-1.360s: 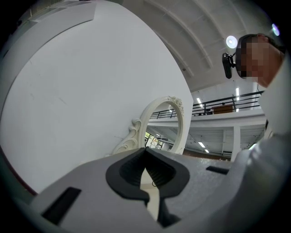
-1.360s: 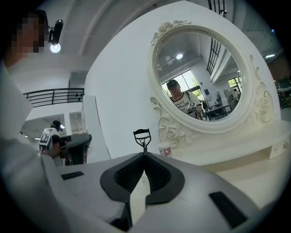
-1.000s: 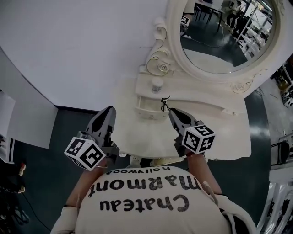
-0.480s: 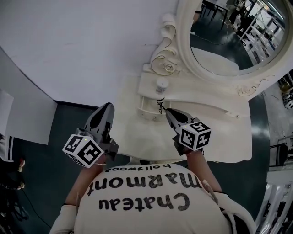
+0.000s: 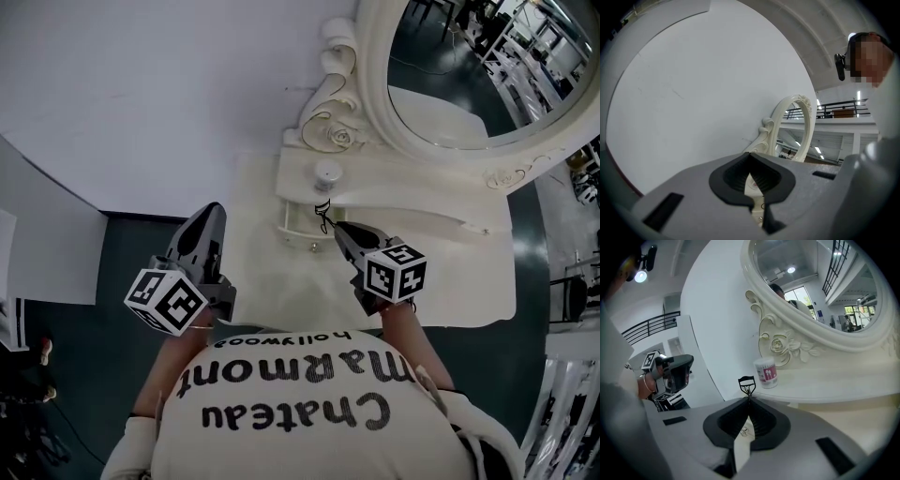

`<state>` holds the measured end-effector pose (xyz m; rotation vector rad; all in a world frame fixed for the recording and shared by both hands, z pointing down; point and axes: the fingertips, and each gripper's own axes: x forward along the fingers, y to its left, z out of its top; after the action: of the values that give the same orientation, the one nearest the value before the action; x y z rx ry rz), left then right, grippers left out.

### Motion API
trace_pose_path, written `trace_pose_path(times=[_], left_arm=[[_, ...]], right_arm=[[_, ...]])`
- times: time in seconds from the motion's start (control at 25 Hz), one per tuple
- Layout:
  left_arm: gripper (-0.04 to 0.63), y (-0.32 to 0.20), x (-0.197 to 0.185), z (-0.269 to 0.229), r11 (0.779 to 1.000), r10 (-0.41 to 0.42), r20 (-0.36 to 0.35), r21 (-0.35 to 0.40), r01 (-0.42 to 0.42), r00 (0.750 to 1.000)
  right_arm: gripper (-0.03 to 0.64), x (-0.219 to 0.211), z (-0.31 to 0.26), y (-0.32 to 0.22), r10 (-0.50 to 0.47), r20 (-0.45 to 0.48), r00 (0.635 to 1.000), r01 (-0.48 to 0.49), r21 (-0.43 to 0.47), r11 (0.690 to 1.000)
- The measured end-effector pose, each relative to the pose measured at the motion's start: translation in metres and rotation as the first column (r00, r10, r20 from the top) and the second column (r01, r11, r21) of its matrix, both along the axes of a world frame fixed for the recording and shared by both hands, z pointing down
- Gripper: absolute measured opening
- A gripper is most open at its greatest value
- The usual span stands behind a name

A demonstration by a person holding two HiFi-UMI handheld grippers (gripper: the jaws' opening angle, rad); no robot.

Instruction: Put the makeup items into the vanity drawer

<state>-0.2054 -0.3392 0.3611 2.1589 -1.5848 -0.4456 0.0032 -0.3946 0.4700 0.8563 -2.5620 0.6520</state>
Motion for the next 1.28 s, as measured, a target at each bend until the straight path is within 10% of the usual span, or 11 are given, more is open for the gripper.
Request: trace_pose_path(times=[1.28], left_arm=[[0.008, -0.077, 0.026, 0.057, 0.986, 0.148, -0.057, -0.068, -0.152, 0.987]], right_arm=[[0.031, -0.004, 0.03, -0.006, -0.138, -0.206, 0.969, 0.108, -0.15, 0.983]])
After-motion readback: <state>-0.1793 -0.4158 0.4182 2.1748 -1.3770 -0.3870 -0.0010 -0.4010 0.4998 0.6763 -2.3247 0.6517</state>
